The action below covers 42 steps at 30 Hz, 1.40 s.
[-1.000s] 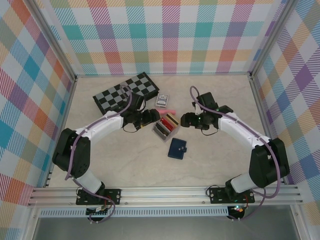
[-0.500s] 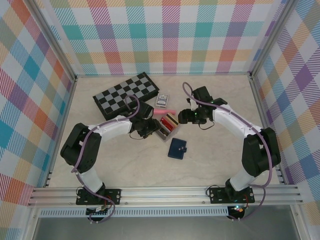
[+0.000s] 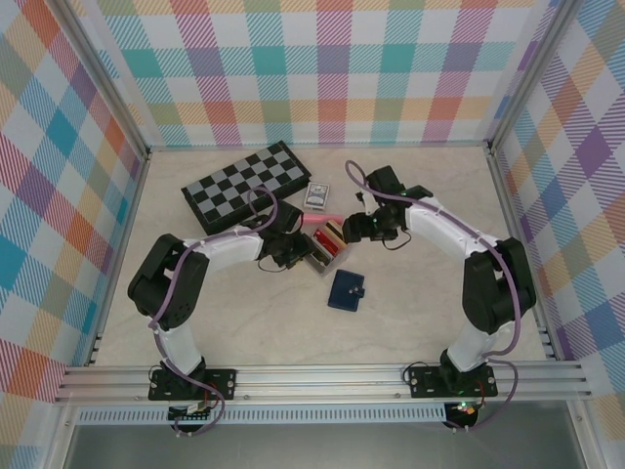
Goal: Put the credit cards into the card holder
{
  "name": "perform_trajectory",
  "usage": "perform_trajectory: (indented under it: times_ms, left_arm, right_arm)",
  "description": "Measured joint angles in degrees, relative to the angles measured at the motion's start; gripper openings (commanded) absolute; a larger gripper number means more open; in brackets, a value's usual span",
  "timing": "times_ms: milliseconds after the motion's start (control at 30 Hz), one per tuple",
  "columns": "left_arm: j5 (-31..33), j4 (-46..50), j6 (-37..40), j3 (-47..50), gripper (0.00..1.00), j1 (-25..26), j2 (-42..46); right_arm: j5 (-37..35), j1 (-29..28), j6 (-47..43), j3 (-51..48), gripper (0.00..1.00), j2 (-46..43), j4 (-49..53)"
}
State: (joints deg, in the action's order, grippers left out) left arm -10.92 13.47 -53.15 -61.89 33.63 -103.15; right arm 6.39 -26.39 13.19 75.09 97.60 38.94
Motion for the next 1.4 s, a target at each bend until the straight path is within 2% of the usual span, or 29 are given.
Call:
perform_trajectory:
  times_ms: [233, 533, 667, 967, 1400]
  left_arm:
    - [-0.61, 0.61, 3.85, -2.36, 0.32, 0.00, -1.53]
    - [-2.36, 3.67, 9.38, -8.81, 0.32, 0.00, -6.08]
    - [-2.51, 4.57, 10.12, -9.62, 0.32, 0.00, -6.51]
    - [-2.75, 4.48, 10.56, -9.64, 0.32, 0.00, -6.62]
    - [-2.95, 4.39, 10.58, -9.86, 0.31, 0.00, -6.84]
  right_arm:
    - [-2.67, -0.74, -3.21, 4.33, 0.69, 2.03, 2.64]
    - [-7.63, -3.04, -8.20, 11.10, 0.63, 8.72, 7.10]
    - [-10.56, -3.82, -9.07, 13.03, 0.59, 11.30, 8.46]
    - [-13.94, -4.11, -9.46, 14.99, 0.59, 15.23, 9.44]
    - [-18.10, -5.18, -9.44, 16.13, 0.53, 15.54, 10.03]
